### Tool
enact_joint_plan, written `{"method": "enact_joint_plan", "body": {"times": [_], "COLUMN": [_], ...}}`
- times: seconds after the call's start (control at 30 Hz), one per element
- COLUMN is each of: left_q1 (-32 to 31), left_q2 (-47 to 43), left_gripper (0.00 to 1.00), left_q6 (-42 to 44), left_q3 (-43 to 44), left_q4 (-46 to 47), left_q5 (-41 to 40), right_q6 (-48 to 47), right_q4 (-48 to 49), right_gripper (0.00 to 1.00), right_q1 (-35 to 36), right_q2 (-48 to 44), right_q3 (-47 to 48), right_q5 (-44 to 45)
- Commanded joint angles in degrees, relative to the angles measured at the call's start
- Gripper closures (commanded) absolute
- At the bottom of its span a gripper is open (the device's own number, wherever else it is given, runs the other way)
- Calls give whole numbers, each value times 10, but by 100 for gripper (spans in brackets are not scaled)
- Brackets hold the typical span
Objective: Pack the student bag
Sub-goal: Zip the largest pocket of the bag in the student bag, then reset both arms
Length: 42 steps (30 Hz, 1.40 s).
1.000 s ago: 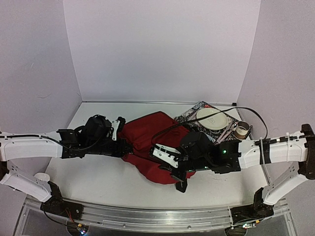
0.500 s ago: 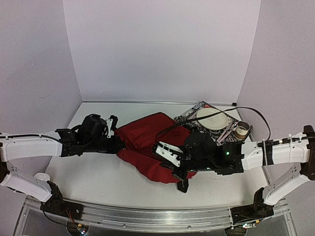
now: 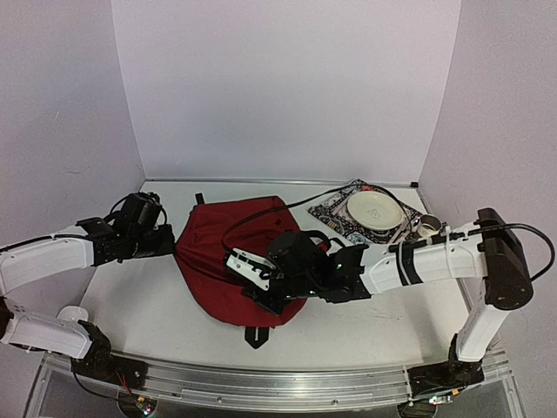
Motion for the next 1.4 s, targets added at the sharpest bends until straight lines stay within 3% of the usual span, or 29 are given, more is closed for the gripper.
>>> {"method": "enact_joint_plan", "body": {"times": [0.0,0.13,0.17,0.23,0.33,0.57,0.67,0.97,1.17,1.37], "left_q1": [30,34,34,35,34,51,84,280,300,299], "left_q2": [-31,-28,-29,-36,-54,-67,-67,-94,-172,-292], "left_gripper": [100,99,96,80,51,14,4,0,0,1], "left_q6": [11,16,16,14,17,32,40,71,112,153], "left_q3": [9,20,23,29,43,89,106,125,139,131], "left_q4": [-34,-34,-35,-35,-38,-61,-64,-61,-64,-67], "left_q5": [-92,-82,-78,-67,-62,-52,-29,138,120,81], "right_q6": [23,41,47,61,88,178,199,259,243,220], "right_q4": [-39,-47,-48,-49,-54,-79,-95,-133,-195,-255], "right_gripper": [57,36,26,13,4,2,2,2,2,2], "right_q1": [1,-4,-7,-18,-49,-163,-206,-338,-349,-349], "right_q2": [9,2,-2,-13,-32,-105,-148,-339,-514,-680], "right_q3": [39,51,52,52,47,6,-21,-141,-193,-234], "right_q5": [16,32,41,57,70,135,196,327,412,411]}}
